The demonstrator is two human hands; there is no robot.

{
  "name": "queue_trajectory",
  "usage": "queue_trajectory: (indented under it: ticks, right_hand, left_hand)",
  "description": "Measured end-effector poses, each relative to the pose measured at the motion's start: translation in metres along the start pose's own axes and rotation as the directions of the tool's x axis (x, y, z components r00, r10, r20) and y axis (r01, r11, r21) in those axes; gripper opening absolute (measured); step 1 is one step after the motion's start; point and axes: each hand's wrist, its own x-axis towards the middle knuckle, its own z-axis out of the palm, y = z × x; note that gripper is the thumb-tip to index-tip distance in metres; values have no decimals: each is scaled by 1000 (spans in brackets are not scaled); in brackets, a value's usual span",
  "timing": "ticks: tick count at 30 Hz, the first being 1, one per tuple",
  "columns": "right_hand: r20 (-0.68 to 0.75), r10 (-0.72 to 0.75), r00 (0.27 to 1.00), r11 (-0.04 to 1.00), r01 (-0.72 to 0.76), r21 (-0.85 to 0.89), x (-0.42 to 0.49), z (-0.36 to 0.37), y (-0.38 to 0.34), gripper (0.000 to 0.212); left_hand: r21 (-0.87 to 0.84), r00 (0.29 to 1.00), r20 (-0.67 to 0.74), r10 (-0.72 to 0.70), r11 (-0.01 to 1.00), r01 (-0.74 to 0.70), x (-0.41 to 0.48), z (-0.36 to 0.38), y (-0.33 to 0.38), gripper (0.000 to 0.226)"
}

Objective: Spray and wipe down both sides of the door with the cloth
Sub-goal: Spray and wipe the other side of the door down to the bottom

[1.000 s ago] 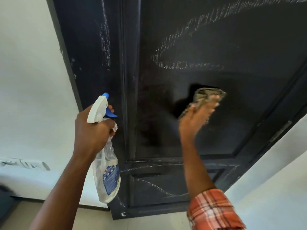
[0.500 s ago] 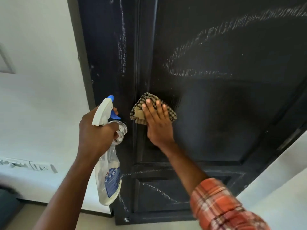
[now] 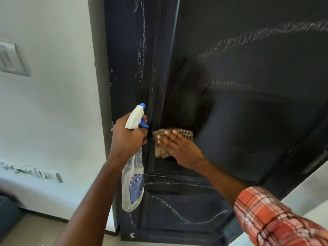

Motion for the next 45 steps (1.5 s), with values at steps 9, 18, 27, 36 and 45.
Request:
queue_trajectory:
  ticks: [9,18,27,36,45]
  right_hand:
    - [-367,378,850,926,-351,142,66,-73,100,74]
    - [-68,-38,997,999,36,-33,24,-9,48,76]
    - [-415,765,493,644,-603,471,39,-51,130,71]
    - [13,922,-387,-190,-423,886,-75,-15,207,68]
    - [-403,764,504,643,-547,535,1,-48,161,64]
  left_hand:
    - [62,999,-41,-10,998,13,12,12,-6,35]
    - [38,999,-16,31,999,-30,25,23,6,32]
    - [-7,997,71,28,1000,-28,38,64,27,32]
    - [-89,991,116,61,995,-51,36,105,59,37]
    - [-98,989,130,75,993,-63,29,146,79,33]
